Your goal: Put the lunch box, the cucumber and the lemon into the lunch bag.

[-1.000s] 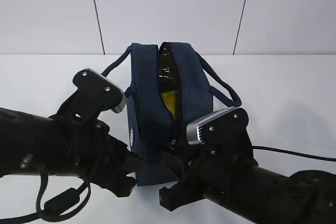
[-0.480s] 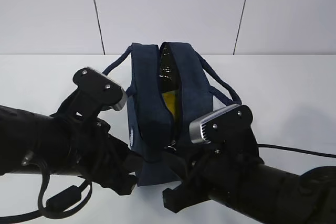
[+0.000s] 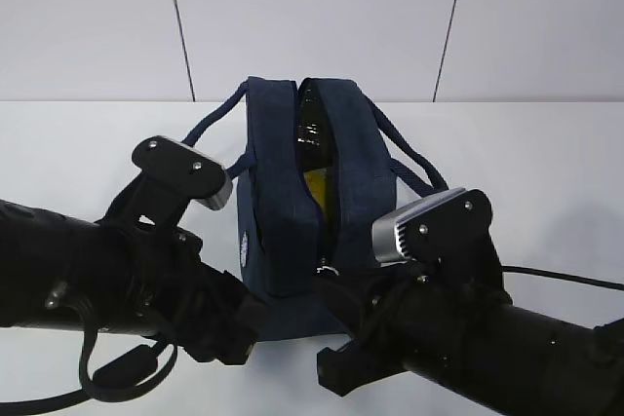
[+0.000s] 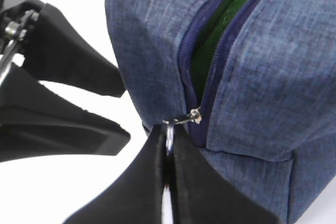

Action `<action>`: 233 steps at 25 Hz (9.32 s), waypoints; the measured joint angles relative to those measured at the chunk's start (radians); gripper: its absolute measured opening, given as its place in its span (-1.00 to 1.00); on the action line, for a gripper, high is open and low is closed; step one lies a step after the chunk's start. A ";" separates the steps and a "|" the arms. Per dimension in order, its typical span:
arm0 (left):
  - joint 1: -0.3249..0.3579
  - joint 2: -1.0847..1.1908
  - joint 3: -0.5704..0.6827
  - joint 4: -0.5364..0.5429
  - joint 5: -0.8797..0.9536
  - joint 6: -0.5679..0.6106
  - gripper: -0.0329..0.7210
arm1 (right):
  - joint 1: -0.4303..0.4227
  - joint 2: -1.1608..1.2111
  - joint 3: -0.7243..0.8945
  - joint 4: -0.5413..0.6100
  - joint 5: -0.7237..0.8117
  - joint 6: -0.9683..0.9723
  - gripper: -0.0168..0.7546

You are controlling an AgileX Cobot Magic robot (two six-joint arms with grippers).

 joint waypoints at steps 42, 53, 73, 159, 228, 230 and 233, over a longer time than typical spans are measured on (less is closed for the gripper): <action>0.000 0.125 0.000 0.103 -0.232 0.000 -0.88 | 0.000 -0.043 -0.048 0.009 0.024 -0.019 -0.99; 0.000 0.125 0.000 0.103 -0.230 0.000 -0.88 | 0.000 -0.079 -0.108 0.066 0.110 -0.165 -0.99; 0.000 0.125 -0.002 0.101 -0.226 -0.001 -0.88 | -0.064 -0.079 -0.273 0.280 0.212 -0.525 -0.99; 0.064 0.036 -0.008 0.109 -0.366 -0.002 -0.91 | -0.161 0.077 -0.577 0.324 0.494 -0.516 -0.99; 0.029 -0.059 -0.008 0.143 -0.281 -0.001 -0.88 | -0.210 -0.011 -0.629 0.333 0.780 -0.539 -0.99; 0.038 -0.063 -0.008 0.145 -0.264 0.004 -0.88 | -0.210 -0.031 -0.629 0.339 0.818 -0.541 -0.99; 0.042 -0.064 -0.008 0.147 -0.250 0.014 -0.86 | -0.210 -0.059 -0.629 0.342 0.865 -0.541 -0.99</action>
